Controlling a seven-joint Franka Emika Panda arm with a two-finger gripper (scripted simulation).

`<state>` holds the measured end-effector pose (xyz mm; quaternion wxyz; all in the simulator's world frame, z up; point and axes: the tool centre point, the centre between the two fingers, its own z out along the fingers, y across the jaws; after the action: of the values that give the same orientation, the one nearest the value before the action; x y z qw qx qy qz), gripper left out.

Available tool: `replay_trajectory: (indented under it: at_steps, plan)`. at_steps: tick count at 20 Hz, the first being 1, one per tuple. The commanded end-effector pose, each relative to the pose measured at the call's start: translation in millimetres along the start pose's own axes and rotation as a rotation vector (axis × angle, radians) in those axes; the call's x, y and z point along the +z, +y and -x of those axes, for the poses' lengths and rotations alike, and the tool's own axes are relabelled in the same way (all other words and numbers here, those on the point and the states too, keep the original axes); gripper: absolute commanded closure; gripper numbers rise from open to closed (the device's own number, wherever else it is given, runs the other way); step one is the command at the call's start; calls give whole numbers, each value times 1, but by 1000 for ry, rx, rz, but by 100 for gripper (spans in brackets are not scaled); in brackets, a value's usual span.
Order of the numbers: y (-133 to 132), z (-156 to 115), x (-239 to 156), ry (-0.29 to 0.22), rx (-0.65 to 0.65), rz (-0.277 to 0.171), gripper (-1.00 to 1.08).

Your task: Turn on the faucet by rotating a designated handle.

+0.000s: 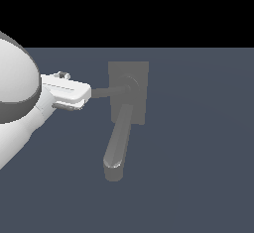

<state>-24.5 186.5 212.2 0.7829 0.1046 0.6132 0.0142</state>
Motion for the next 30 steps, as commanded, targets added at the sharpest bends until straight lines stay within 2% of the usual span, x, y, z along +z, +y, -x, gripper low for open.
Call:
replay_trajectory:
  at_steps: [1,7,21,30]
  plan:
    - [-16,-54,-22,125,-42,-9,108]
    - [-22,-73,-32,172,-56,-14,108]
    - [-29,-70,-30,172,-91,-4,108]
    - [-42,-88,-39,222,-132,0,108]
